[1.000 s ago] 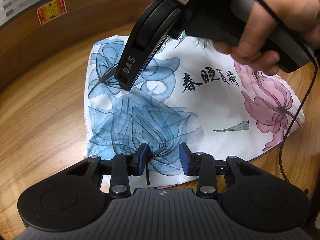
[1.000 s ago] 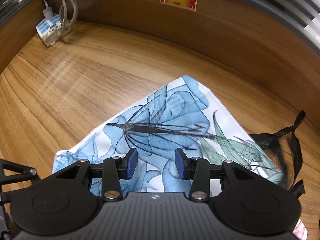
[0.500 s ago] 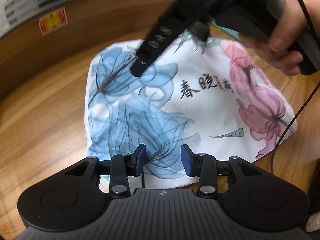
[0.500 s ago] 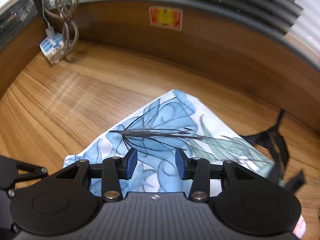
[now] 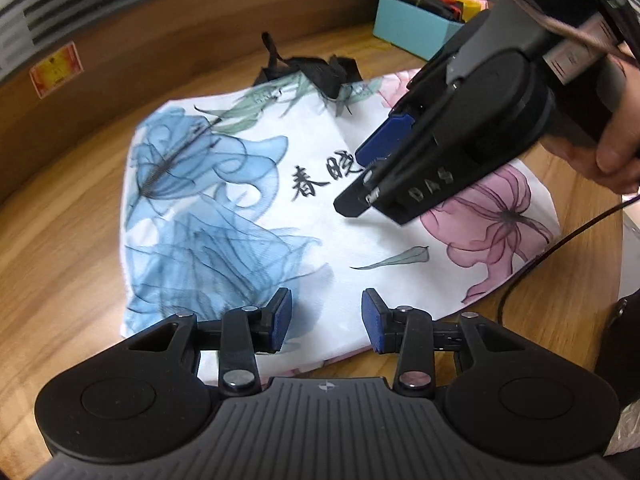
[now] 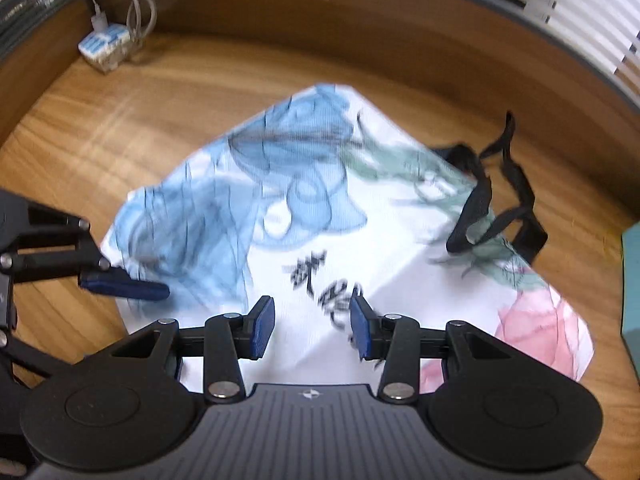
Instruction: Fold shopping bag
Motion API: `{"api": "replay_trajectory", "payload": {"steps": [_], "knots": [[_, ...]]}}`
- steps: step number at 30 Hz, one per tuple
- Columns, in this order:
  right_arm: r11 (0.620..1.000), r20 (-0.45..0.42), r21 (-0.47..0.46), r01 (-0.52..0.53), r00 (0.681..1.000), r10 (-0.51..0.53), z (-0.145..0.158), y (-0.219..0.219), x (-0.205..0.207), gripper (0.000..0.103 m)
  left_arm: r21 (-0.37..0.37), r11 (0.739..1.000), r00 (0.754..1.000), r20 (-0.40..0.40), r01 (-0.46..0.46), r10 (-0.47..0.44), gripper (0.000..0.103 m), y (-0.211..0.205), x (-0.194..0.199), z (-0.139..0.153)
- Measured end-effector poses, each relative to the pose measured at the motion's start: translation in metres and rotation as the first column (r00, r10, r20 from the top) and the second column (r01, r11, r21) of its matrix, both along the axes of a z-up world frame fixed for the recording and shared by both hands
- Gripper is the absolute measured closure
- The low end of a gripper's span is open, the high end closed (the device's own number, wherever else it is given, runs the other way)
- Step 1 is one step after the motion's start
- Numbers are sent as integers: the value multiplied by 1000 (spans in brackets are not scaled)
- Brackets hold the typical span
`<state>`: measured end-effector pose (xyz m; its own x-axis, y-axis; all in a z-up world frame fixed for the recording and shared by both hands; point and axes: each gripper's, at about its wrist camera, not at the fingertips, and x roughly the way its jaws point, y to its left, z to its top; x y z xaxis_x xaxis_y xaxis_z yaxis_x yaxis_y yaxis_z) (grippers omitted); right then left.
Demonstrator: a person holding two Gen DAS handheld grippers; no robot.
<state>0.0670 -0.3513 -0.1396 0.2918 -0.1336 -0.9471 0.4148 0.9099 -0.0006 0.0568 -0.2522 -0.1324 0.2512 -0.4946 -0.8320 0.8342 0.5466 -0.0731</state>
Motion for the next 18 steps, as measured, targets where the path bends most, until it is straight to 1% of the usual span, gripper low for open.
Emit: {"api": "replay_trajectory", "payload": {"steps": [4,9,10,11,14,16,18], "knots": [[1000,-18,15,9,1000,-8,-11,3,-2,56,31,1000,1000,-18,-1,2,61,-6,2,-9],[999,-24,28,17,1000,-16,-22,0,-2,56,44,999,1000,-2,10,-10,60,-9,1,-15],[1000,-23,27,15,1000,-14,-24,0,-2,52,46,999,1000,2,13,-13,60,-10,1,-16],[1000,-22,26,14,1000,-13,-26,0,-1,51,48,999,1000,5,14,-15,60,-11,0,-16],[1000,-24,17,3,1000,-3,-26,1,0,51,50,999,1000,11,16,-16,59,-12,-2,-14],[1000,-13,21,13,1000,-13,-19,0,-2,51,46,999,1000,22,19,-20,57,-11,-5,-9],[1000,6,18,22,1000,-22,-8,-1,-6,51,39,999,998,47,30,-31,51,-10,-10,-4]]}}
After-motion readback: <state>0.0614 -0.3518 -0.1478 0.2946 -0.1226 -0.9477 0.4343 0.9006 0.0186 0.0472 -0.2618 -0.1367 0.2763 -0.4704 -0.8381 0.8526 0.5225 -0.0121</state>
